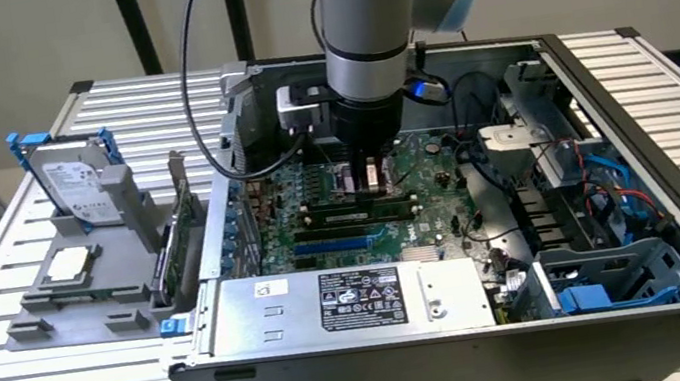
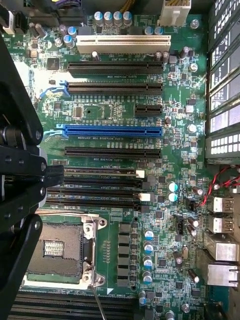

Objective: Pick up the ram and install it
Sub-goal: 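Press down the ram until it locks into place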

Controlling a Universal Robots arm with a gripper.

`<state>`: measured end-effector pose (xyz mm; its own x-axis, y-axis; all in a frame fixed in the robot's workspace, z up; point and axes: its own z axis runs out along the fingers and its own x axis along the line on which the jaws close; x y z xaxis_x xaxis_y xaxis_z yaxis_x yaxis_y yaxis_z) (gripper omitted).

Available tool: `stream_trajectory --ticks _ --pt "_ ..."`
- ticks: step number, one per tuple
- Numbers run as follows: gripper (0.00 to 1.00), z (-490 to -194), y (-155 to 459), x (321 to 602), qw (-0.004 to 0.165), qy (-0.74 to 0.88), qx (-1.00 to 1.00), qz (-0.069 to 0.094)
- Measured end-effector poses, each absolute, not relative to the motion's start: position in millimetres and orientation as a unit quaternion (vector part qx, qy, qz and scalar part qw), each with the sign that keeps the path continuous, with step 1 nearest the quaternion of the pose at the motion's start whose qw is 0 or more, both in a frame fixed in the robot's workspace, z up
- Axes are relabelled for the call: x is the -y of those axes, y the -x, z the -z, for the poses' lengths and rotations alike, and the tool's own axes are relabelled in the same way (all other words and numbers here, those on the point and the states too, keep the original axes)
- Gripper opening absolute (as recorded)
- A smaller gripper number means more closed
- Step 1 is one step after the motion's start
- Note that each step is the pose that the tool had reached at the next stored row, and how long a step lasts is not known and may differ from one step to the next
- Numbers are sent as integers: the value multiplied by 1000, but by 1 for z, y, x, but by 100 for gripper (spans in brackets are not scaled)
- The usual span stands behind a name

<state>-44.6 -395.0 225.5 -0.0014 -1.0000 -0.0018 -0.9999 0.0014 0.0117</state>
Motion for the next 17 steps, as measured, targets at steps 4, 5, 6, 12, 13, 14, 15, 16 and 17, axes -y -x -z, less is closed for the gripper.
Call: stream_trajectory --ticks 4,5,6,12,13,14,15,16,17 --pt "11 -235 45 395 4 -707 708 6" --pt "11 -239 45 395 4 -707 708 6" --pt "11 -241 45 395 4 -707 708 6" --pt "11 -243 45 395 4 -707 708 7" --pt "11 -243 45 395 4 -707 708 7" --pt "11 -243 45 395 4 -707 708 7" --pt "11 -243 45 395 3 -707 708 7" --pt "11 -243 45 395 3 -707 708 8" --pt "11 -243 45 395 3 -707 708 8"
